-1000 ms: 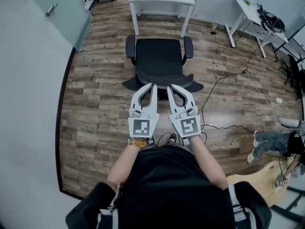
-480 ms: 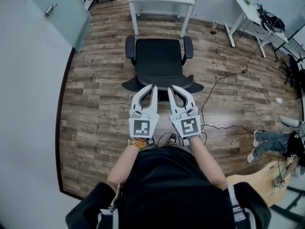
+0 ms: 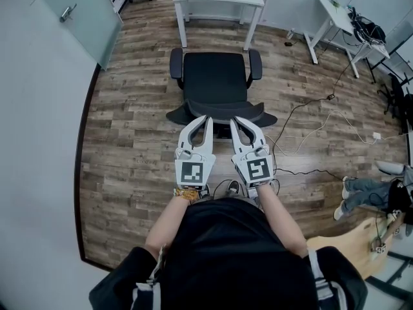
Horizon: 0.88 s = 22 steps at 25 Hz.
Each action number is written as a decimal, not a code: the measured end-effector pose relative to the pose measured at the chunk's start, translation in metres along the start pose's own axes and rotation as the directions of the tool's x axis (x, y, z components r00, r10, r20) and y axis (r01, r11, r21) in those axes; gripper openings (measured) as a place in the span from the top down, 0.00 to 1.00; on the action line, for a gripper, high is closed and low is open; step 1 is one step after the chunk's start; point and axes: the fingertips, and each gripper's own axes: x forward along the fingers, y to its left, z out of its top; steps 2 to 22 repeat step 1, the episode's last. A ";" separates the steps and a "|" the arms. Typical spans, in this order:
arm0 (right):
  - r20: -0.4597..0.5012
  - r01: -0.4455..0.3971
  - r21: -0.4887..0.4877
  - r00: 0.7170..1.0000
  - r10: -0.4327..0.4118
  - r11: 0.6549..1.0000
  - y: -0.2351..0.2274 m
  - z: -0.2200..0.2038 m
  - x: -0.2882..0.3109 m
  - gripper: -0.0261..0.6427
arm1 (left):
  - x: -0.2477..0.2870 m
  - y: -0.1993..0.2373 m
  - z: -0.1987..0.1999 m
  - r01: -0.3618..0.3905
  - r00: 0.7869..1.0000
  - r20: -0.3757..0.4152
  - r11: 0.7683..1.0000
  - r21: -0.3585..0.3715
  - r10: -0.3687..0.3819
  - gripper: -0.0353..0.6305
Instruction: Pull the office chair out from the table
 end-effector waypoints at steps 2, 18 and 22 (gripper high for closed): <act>-0.005 -0.002 0.001 1.000 0.002 1.000 0.001 -0.003 0.001 0.95 | 0.000 0.002 -0.002 0.003 1.000 0.000 1.000 0.007 -0.003 0.92; -0.005 -0.002 0.001 1.000 0.002 1.000 0.001 -0.003 0.001 0.95 | 0.000 0.002 -0.002 0.003 1.000 0.000 1.000 0.007 -0.003 0.92; -0.005 -0.002 0.001 1.000 0.002 1.000 0.001 -0.003 0.001 0.95 | 0.000 0.002 -0.002 0.003 1.000 0.000 1.000 0.007 -0.003 0.92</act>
